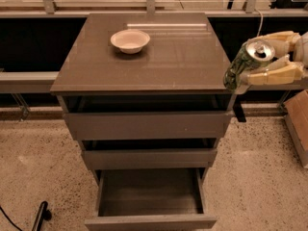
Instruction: Place green can into bottom drawer
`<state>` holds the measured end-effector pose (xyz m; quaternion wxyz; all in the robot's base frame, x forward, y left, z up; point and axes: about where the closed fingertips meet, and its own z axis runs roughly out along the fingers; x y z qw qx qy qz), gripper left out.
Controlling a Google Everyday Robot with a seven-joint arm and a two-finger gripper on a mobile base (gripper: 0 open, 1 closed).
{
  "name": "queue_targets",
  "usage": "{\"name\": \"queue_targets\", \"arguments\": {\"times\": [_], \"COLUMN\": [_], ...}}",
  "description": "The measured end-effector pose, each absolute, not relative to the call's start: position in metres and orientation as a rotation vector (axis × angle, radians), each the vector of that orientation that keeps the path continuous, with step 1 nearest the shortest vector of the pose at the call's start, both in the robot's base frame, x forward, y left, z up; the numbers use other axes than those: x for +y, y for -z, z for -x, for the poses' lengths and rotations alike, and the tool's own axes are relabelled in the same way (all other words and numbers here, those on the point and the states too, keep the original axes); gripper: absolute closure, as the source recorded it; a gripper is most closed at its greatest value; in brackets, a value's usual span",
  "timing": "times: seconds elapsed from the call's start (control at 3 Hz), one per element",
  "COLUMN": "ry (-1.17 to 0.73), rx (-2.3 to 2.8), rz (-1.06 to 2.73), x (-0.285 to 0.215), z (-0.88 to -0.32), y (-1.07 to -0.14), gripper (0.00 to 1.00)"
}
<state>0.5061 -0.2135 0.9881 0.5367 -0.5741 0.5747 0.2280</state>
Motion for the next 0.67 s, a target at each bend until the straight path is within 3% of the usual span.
{"name": "queue_targets", "arguments": {"times": [0.67], "ry": [-0.672], "rx": [1.353], "rz": [1.225], "x": [-0.207], "z": [-0.509], "y": [-0.889], "gripper": [1.0]}}
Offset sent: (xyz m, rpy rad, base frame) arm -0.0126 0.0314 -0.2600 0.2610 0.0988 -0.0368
